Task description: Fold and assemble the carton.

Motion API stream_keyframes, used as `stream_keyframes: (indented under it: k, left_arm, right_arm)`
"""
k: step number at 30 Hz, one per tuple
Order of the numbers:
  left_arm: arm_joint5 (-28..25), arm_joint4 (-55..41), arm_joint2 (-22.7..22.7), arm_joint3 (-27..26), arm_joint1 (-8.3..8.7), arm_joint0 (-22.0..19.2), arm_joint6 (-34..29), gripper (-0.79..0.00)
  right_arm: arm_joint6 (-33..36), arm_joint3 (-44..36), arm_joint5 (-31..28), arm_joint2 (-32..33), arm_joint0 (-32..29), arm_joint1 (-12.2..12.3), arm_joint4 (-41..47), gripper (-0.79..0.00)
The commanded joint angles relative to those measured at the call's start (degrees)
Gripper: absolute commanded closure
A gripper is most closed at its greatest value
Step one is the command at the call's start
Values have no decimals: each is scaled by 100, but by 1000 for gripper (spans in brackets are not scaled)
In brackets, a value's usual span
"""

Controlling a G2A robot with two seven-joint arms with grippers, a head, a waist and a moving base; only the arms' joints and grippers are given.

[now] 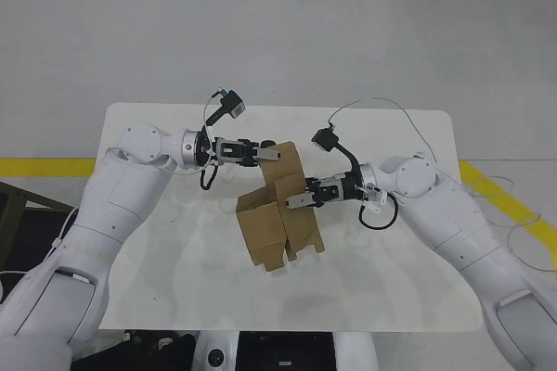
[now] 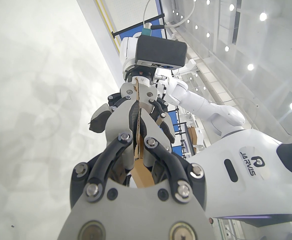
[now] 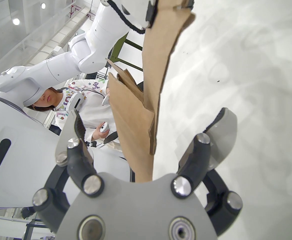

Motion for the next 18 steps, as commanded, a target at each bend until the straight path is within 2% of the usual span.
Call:
stream_keyframes:
  k: [1,3,11,12,17,18]
  left_arm:
    - [4,-11,16,11,-5,-2,-3,0]
    - [11,-30,26,24,-9,-6,-10,0]
    - [82,-158,50,57,-24,-14,-82,0]
    - [88,-161,53,54,-24,-16,-88,0]
    - [65,-137,61,-16,-16,-10,-65,0]
    - [42,-104,64,-34,-12,-7,-42,-191]
  right_arm:
    - [-35,28,-35,-83,46,5,53,-366]
    - [-75,55,-76,-156,88,12,99,-317]
    - [-195,83,-195,-420,236,51,292,-25]
    - [-209,82,-209,-455,254,55,301,-3]
    - [-268,86,-268,-632,339,73,379,0]
    - [-280,90,-280,-665,355,76,394,0]
